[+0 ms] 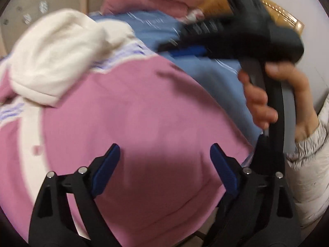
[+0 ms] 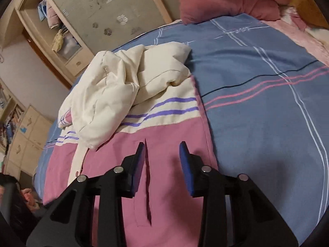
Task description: Fold large clothes
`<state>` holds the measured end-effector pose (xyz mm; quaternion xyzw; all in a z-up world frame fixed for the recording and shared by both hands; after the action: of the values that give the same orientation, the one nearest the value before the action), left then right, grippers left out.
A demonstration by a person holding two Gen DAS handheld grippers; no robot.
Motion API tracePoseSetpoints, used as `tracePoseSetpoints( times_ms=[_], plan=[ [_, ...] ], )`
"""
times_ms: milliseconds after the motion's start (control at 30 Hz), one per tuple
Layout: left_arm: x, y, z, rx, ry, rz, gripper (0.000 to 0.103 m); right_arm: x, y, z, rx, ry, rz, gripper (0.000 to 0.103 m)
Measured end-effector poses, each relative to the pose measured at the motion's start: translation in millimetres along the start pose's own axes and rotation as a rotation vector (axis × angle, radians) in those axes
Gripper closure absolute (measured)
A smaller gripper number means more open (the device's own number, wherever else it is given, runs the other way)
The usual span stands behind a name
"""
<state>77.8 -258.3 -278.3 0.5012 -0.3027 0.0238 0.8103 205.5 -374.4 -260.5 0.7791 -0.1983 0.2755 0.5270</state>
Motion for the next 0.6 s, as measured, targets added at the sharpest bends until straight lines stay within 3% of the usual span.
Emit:
tracePoseSetpoints(
  times_ms=[33, 133, 233, 300, 333, 467, 567, 600],
  plan=[
    [-2.9, -10.4, 2.1, -0.037, 0.034, -0.040, 0.013, 4.0, -6.0, -4.1, 0.015, 0.028, -0.014, 0.068],
    [-22.0, -20.2, -8.0, -0.046, 0.087, -0.083, 0.013, 17.0, -38.2, -16.2, 0.065, 0.088, -0.063, 0.076],
    [-25.3, -24.1, -11.8, -0.065, 0.108, -0.083, 0.013, 24.3, -85.4, -2.6, -0.045, 0.137, -0.140, 0.082],
    [-28.9, -24.6, -10.4, -0.056, 0.100, -0.080, 0.013, 34.7, -112.1, 18.8, -0.102, 0.115, -0.164, 0.102],
    [-30.4, -25.5, -9.2, -0.046, 0.089, -0.079, 0.013, 45.2, -123.5, 33.8, -0.123, 0.076, -0.155, 0.103],
    [-35.5, -20.1, -3.5, -0.004, 0.036, -0.063, 0.013, 69.1, -123.7, 61.8, -0.070, -0.089, -0.072, 0.102],
    [-27.5, 8.5, -2.1, 0.017, -0.014, 0.035, 0.014, 64.4, -88.1, 36.7, -0.020, -0.026, -0.024, 0.098],
    [-24.3, 15.1, -2.3, 0.037, -0.028, 0.063, 0.014, 58.3, -76.9, 25.6, 0.001, 0.008, -0.021, 0.091]
  ],
)
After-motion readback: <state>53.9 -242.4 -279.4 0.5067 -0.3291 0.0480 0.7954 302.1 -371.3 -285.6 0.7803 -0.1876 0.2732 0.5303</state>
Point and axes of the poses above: each gripper's, at about its wrist camera, not at the fingertips, and y roughly against the way its jaws point, z to its right, x to its top, the point moved 9 cm from there along -y, roughly the way its jaws point, and after that the axes turned 12 degrees about y, right-handed, at the moved point
